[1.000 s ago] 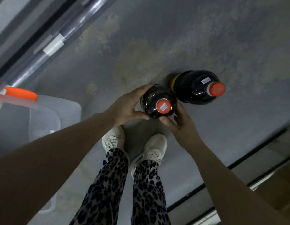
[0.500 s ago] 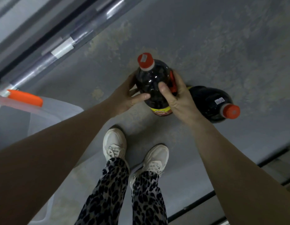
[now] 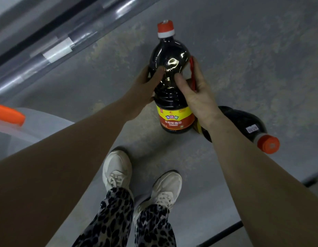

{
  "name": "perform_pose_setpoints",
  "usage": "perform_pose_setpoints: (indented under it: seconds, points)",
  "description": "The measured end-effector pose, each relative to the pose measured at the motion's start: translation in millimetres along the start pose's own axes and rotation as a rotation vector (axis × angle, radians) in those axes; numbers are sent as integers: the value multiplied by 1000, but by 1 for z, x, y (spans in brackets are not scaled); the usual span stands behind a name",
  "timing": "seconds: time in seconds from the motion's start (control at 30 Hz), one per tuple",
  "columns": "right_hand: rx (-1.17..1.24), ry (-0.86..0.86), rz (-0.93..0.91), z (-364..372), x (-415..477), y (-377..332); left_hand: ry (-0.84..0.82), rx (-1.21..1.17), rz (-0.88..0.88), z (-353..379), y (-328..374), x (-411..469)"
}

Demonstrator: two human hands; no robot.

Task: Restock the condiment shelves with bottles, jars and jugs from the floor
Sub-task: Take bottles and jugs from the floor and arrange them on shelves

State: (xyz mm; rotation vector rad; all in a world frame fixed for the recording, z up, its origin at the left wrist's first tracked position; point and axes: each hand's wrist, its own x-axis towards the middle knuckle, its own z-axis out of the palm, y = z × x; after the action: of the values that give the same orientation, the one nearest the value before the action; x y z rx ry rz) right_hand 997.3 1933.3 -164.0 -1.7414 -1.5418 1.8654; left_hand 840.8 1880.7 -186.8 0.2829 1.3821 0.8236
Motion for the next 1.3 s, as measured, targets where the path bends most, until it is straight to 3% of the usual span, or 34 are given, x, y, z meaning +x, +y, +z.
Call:
perform_pose_setpoints:
  seconds: [0.27,0.53,0.83,1.07,1.3]
  points:
    - [-58,4,9,2,9,-1,57,-40,-36,-3,-2,7]
    - [70,45,46,18,-25,-23,107,70,-35,-8,28,-37]
    - [62,48,40,-1,-87,-95,118,102,-23,6,96,-118]
    - [180,45,26,-34,-157,-183,41,54,-3,35,173,-194]
    - [224,109,-29,-66,-233,-273,-10,151,87,65,259,-277]
